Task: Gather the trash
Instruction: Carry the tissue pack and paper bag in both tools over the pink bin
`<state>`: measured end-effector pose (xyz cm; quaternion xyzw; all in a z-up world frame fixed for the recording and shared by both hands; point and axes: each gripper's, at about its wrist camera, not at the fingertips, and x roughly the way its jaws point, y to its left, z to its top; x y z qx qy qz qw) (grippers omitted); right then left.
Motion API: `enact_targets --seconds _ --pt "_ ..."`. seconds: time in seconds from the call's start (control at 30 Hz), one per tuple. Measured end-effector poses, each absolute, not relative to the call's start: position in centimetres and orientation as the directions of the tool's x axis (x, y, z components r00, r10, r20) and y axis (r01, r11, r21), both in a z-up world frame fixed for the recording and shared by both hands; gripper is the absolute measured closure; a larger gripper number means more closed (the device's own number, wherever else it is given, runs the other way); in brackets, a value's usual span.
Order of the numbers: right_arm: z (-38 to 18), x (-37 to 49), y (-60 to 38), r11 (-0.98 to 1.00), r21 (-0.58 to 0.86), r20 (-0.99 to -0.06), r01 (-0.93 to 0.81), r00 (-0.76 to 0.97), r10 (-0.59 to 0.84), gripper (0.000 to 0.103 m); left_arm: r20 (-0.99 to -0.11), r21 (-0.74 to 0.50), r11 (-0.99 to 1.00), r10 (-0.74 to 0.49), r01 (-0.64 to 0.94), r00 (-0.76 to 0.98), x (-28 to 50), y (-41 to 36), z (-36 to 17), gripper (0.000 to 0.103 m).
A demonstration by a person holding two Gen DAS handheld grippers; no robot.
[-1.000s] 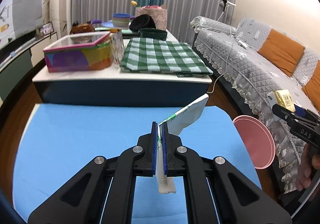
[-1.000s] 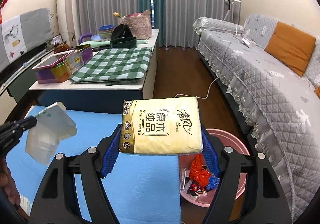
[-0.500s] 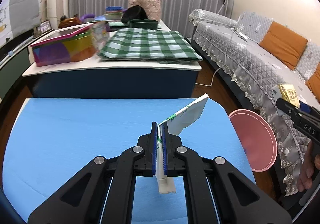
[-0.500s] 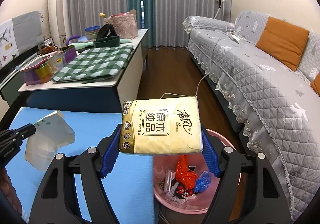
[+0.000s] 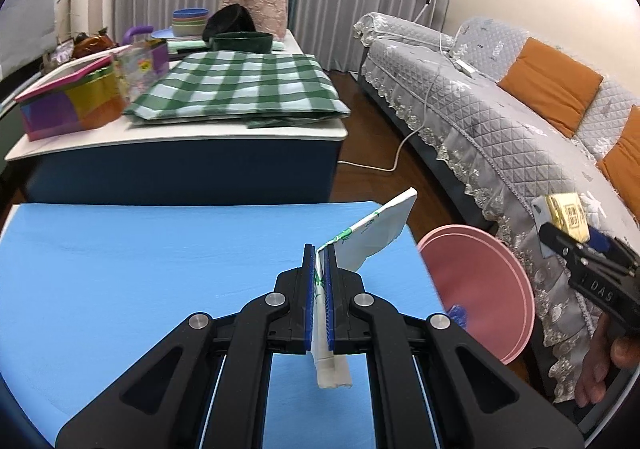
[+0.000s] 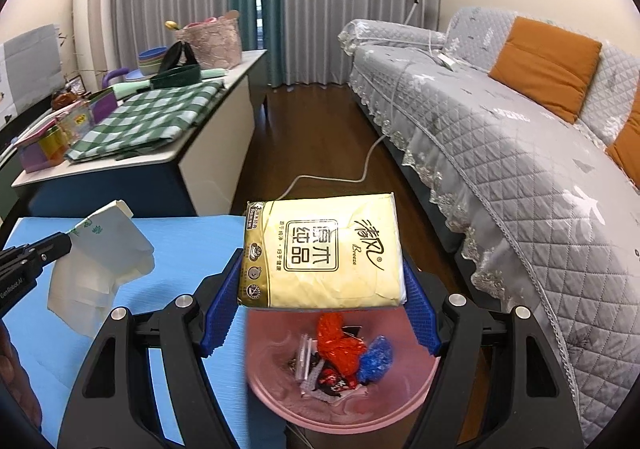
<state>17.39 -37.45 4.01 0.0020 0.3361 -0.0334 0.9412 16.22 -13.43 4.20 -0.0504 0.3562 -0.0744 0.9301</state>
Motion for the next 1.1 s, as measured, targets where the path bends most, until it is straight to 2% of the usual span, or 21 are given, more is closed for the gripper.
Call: enact_targets --seconds 0.33,1.1 --pt "3.1 17.3 -40.6 0.992 -0.016 -0.649 0.124 0.754 -0.104 0.031 -0.636 -0.199 0.967 -0.251 0.16 0.73 17.3 -17.9 3.7 0.099" --pt "1.7 17.3 -44.3 0.984 -0.016 -0.67 0.179 0.728 -0.144 0.031 -0.621 -0.2 0.93 -0.363 0.308 0.694 18.3 -27.5 3.1 0.099"
